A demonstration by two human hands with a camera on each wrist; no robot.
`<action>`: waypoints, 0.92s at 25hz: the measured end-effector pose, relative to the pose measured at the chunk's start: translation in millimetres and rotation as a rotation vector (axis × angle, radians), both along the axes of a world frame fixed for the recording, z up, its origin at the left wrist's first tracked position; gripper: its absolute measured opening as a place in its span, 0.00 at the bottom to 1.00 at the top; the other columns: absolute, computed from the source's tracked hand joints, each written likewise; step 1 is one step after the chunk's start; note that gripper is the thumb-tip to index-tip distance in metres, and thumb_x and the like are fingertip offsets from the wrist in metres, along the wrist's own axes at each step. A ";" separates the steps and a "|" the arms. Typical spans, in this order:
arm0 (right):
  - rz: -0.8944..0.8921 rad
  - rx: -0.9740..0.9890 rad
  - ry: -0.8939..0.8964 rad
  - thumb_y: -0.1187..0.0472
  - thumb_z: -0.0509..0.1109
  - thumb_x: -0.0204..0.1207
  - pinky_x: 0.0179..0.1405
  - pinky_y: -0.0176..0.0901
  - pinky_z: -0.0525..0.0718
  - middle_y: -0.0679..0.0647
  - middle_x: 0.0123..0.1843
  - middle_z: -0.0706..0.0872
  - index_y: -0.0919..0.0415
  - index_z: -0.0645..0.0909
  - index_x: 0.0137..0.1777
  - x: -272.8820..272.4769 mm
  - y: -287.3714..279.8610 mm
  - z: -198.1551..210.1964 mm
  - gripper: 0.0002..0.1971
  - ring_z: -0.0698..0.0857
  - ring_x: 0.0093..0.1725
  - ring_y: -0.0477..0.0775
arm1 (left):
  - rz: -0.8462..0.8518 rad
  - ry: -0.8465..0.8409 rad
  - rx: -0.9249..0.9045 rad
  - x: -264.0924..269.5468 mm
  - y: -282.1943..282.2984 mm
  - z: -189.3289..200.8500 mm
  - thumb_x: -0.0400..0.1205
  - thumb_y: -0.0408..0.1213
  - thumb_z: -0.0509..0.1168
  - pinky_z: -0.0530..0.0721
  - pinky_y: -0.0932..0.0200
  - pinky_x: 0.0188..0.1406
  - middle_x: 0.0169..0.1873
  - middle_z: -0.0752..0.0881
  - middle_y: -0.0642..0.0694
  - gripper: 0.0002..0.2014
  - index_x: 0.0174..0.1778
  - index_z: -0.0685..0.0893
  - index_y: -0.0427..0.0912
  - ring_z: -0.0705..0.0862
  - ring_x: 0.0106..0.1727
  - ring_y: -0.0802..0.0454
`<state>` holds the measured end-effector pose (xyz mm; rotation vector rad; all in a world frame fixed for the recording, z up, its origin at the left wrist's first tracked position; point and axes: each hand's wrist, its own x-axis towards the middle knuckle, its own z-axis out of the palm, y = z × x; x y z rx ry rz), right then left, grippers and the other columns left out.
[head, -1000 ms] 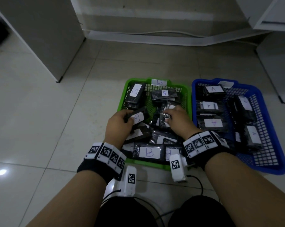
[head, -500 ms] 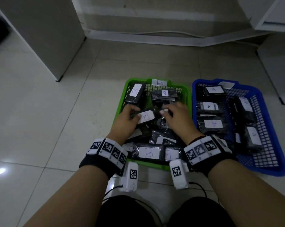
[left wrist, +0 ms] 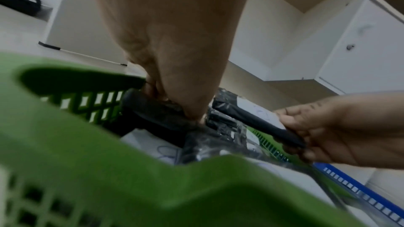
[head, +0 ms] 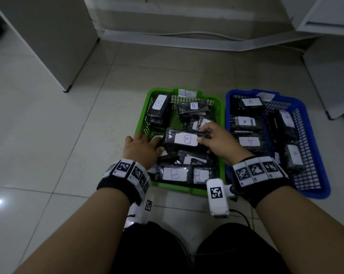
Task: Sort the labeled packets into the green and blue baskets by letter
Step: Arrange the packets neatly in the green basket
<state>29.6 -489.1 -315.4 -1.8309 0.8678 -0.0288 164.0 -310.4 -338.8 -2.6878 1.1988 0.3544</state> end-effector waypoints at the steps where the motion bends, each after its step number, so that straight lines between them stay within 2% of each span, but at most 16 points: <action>1: 0.035 0.017 0.015 0.61 0.72 0.76 0.34 0.45 0.82 0.56 0.55 0.84 0.50 0.76 0.49 -4.2 3.0 1.4 0.08 0.85 0.49 0.57 | 0.017 0.023 -0.001 -0.4 -2.5 1.0 0.84 0.55 0.48 0.66 0.41 0.66 0.69 0.75 0.42 0.22 0.74 0.63 0.58 0.67 0.71 0.41; 4: 0.176 0.082 0.085 0.62 0.72 0.77 0.33 0.45 0.81 0.57 0.50 0.84 0.53 0.76 0.49 -17.4 14.8 10.7 0.07 0.83 0.42 0.58 | 0.128 0.188 -0.152 4.9 -3.4 3.1 0.79 0.53 0.60 0.67 0.41 0.67 0.68 0.75 0.41 0.24 0.73 0.66 0.61 0.69 0.70 0.38; 5: 0.230 0.083 0.129 0.62 0.72 0.77 0.33 0.45 0.82 0.55 0.48 0.83 0.53 0.76 0.49 -22.0 17.6 13.4 0.07 0.82 0.39 0.55 | 0.112 0.193 -0.166 7.4 -1.4 4.4 0.79 0.53 0.61 0.67 0.41 0.67 0.69 0.75 0.43 0.24 0.71 0.68 0.61 0.69 0.70 0.39; 8: 0.332 0.049 0.203 0.63 0.75 0.73 0.32 0.40 0.85 0.53 0.46 0.83 0.56 0.76 0.49 -29.8 27.6 20.1 0.10 0.84 0.35 0.50 | -0.026 0.076 -0.018 8.6 1.3 7.2 0.82 0.54 0.54 0.65 0.41 0.66 0.67 0.77 0.46 0.18 0.67 0.68 0.57 0.69 0.71 0.42; 10: 0.421 -0.061 0.224 0.60 0.76 0.72 0.36 0.37 0.83 0.52 0.51 0.83 0.56 0.78 0.52 -27.2 37.9 23.4 0.12 0.85 0.43 0.51 | -0.061 0.032 0.013 6.0 -1.9 9.4 0.82 0.55 0.53 0.65 0.43 0.64 0.62 0.82 0.44 0.17 0.64 0.65 0.53 0.72 0.68 0.42; 12: 0.570 -0.242 0.279 0.54 0.74 0.74 0.49 0.40 0.82 0.53 0.61 0.81 0.56 0.79 0.63 -21.8 49.5 22.6 0.18 0.82 0.58 0.55 | -0.002 0.061 -0.062 4.6 -4.1 14.4 0.78 0.57 0.59 0.66 0.44 0.63 0.57 0.85 0.43 0.22 0.63 0.65 0.52 0.76 0.64 0.42; 14: 0.684 -0.402 0.320 0.50 0.72 0.75 0.61 0.45 0.78 0.54 0.70 0.77 0.54 0.76 0.72 -17.2 58.2 16.7 0.25 0.77 0.68 0.57 | 0.080 0.166 -0.136 6.2 -4.7 17.2 0.74 0.56 0.64 0.66 0.44 0.65 0.57 0.83 0.44 0.25 0.64 0.67 0.53 0.78 0.63 0.43; 16: 0.676 -0.415 0.311 0.49 0.74 0.73 0.65 0.47 0.77 0.55 0.71 0.74 0.53 0.76 0.72 -16.9 62.0 11.2 0.28 0.76 0.69 0.58 | 0.085 0.230 -0.077 6.7 -5.8 16.8 0.77 0.56 0.62 0.62 0.43 0.68 0.62 0.81 0.44 0.21 0.63 0.70 0.53 0.78 0.65 0.45; 19: 0.611 -0.374 0.298 0.50 0.78 0.68 0.62 0.49 0.80 0.55 0.63 0.73 0.51 0.78 0.65 -21.2 64.9 8.7 0.26 0.77 0.61 0.56 | 0.054 0.251 -0.038 8.2 -7.8 11.4 0.79 0.57 0.60 0.60 0.43 0.68 0.59 0.84 0.46 0.16 0.57 0.67 0.53 0.81 0.61 0.46; 21: 0.567 -0.361 0.302 0.52 0.80 0.66 0.58 0.49 0.81 0.54 0.61 0.73 0.53 0.78 0.59 -23.7 64.7 11.0 0.23 0.79 0.57 0.55 | 0.105 0.276 -0.191 9.8 -3.8 10.3 0.74 0.56 0.65 0.63 0.44 0.67 0.58 0.84 0.49 0.19 0.55 0.68 0.54 0.82 0.59 0.47; 23: 0.498 -0.323 0.303 0.55 0.79 0.65 0.54 0.48 0.82 0.54 0.58 0.79 0.55 0.78 0.56 -24.9 57.5 14.4 0.21 0.81 0.53 0.56 | 0.186 0.340 -0.444 11.1 3.1 13.0 0.70 0.55 0.68 0.67 0.45 0.69 0.59 0.82 0.53 0.23 0.58 0.71 0.55 0.81 0.61 0.49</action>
